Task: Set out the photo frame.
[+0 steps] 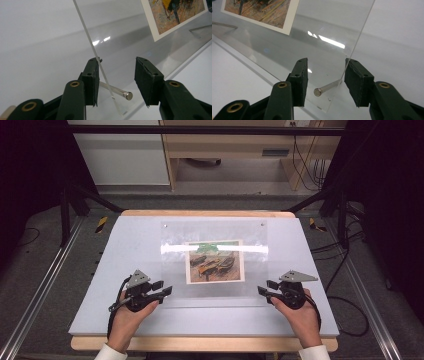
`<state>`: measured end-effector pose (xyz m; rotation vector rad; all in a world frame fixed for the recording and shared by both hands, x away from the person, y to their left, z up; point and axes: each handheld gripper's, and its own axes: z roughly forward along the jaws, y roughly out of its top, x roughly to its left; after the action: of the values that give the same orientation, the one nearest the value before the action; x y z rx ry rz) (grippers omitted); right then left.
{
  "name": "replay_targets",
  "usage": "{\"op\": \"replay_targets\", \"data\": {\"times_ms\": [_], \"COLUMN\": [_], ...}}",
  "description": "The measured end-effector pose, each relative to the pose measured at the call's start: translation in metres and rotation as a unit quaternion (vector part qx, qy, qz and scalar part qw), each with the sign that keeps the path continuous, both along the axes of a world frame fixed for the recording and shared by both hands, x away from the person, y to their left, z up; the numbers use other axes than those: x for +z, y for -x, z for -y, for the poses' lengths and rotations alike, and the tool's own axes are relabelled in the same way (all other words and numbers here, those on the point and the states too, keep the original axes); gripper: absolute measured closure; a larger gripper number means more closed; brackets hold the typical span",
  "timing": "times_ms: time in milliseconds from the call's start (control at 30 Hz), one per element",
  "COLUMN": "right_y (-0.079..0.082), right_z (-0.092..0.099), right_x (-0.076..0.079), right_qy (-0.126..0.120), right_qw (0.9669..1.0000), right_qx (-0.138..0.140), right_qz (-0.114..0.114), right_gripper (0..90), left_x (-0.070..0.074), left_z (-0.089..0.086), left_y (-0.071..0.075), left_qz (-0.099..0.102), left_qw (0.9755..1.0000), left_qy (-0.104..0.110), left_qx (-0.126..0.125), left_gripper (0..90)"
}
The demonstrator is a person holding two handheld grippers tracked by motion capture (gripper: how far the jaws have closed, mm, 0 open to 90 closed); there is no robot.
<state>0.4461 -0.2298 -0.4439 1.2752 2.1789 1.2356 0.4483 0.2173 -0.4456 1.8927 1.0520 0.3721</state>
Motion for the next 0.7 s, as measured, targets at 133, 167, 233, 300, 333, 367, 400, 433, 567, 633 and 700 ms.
{"op": "replay_targets", "data": {"times_ms": [133,167,233,300,333,367,400,433,567,633,700], "right_y": [0.0009,0.0011,0.0015,0.0024,0.0028,0.0029,0.003,0.0033,0.0045,0.0059,0.0061], "right_z": [0.0008,0.0009,0.0011,0.0007,0.0007,0.0009,0.0012,0.0012,0.0012,0.0011,0.0017], "right_x": [-0.0001,-0.0002,-0.0002,-0.0001,0.0,-0.0002,-0.0003,-0.0003,-0.0006,-0.0003,-0.0007], "right_qy": [0.003,0.003,0.005,0.004,0.005,0.005,0.007,0.007,0.01,0.01,0.012], "right_qw": [1.0,1.0,1.0,1.0,1.0,1.0,1.0,1.0,0.9999,0.9999,0.9999], "right_qx": [0.001,0.001,0.002,-0.001,-0.001,0.001,0.002,0.002,0.002,0.0,0.003], "right_qz": [0.002,0.002,0.004,-0.001,-0.001,0.0,0.001,0.001,0.002,-0.003,0.001], "right_gripper": [55.6,55.8,56.2,56.4,56.6,56.7,57.0,57.2,58.3,58.9,59.5], "left_x": [-0.0002,-0.0003,-0.0002,-0.0002,-0.0002,-0.0003,-0.0002,-0.0002,-0.0002,-0.0002,-0.0002], "left_z": [-0.0002,-0.0002,0.0,-0.0001,-0.0001,-0.0003,-0.0005,-0.0006,-0.001,-0.0012,-0.0013], "left_y": [0.0007,0.0008,0.0011,0.0015,0.0017,0.0018,0.002,0.0022,0.0033,0.0038,0.0044], "left_qz": [0.0,0.0,0.0,0.0,0.0,0.001,0.0,0.0,0.0,0.001,0.001], "left_qw": [1.0,1.0,1.0,1.0,1.0,1.0,1.0,1.0,1.0,1.0,1.0], "left_qy": [0.0,0.0,-0.001,-0.002,-0.003,-0.003,-0.004,-0.004,-0.006,-0.008,-0.009], "left_qx": [0.0,0.0,0.0,0.0,0.0,0.0,-0.001,-0.001,-0.003,-0.004,-0.004], "left_gripper": [54.9,55.0,55.1,55.2,55.3,55.5,55.7,56.0,57.0,57.5,58.0]}}
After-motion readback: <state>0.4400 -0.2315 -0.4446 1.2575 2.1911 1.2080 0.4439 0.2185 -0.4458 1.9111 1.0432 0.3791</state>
